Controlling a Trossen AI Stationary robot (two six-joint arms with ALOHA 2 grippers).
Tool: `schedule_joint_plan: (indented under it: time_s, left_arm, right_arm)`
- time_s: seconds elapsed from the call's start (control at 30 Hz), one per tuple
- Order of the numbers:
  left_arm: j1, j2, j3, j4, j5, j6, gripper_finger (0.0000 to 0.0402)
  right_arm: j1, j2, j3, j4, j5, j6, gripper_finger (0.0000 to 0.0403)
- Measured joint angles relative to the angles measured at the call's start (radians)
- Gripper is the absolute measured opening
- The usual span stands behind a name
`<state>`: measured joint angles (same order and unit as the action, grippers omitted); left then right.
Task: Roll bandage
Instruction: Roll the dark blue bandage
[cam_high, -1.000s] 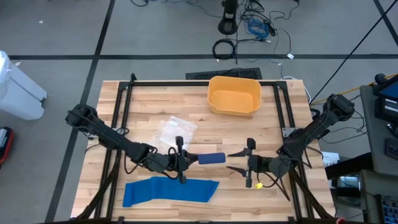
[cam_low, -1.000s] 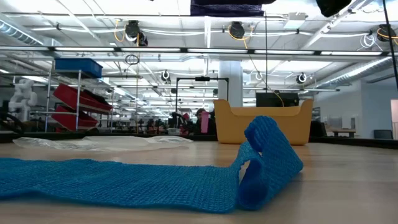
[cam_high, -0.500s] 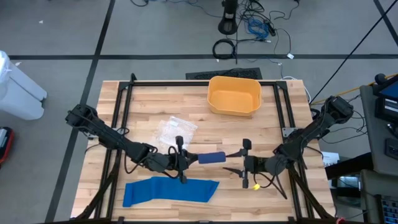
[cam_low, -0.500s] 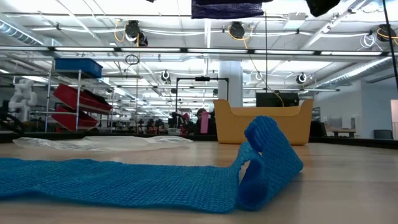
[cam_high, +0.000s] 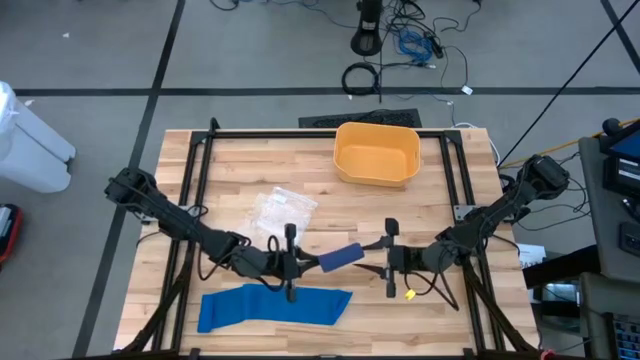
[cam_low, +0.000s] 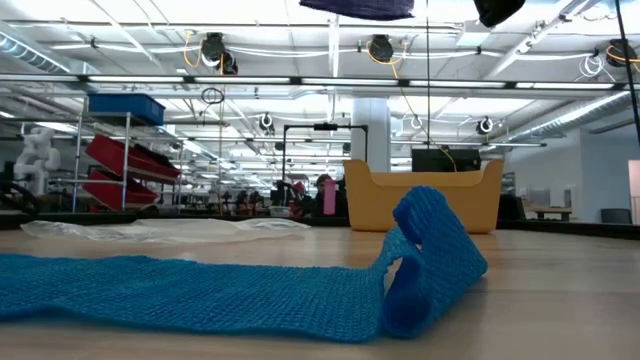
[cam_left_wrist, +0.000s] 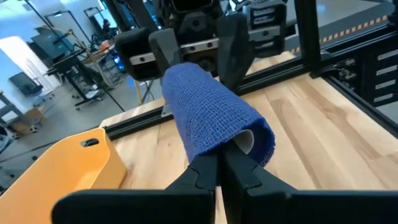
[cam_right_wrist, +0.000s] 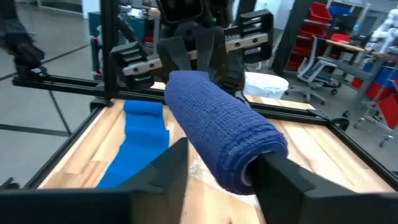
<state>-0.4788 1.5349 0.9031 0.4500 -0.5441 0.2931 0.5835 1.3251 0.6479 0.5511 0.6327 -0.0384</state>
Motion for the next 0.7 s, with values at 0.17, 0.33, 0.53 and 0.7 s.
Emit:
schedule_joint_plan:
  time_s: [0.17, 0.33, 0.53, 0.7]
  left_arm:
    - [0.007, 0.0, 0.0, 0.022, -0.008, -0.023, 0.0007]
    - [0.022, 0.0, 0.0, 0.022, -0.018, -0.102, 0.0036]
    - [0.019, -0.009, 0.003, -0.081, -0.148, -0.156, 0.0107]
    - [0.008, -0.069, 0.003, -0.35, -0.279, -0.316, 0.0161]
  right_arm:
    - [0.0, 0.001, 0.0, -0.013, -0.103, -0.051, 0.0021]
    - [-0.006, 0.0, 0.0, -0.017, -0.096, -0.056, 0.0012]
    - [-0.009, -0.006, 0.0, -0.066, -0.01, -0.038, 0.0005]
    - [-0.024, -0.021, 0.002, -0.269, 0.085, 0.069, 0.0003]
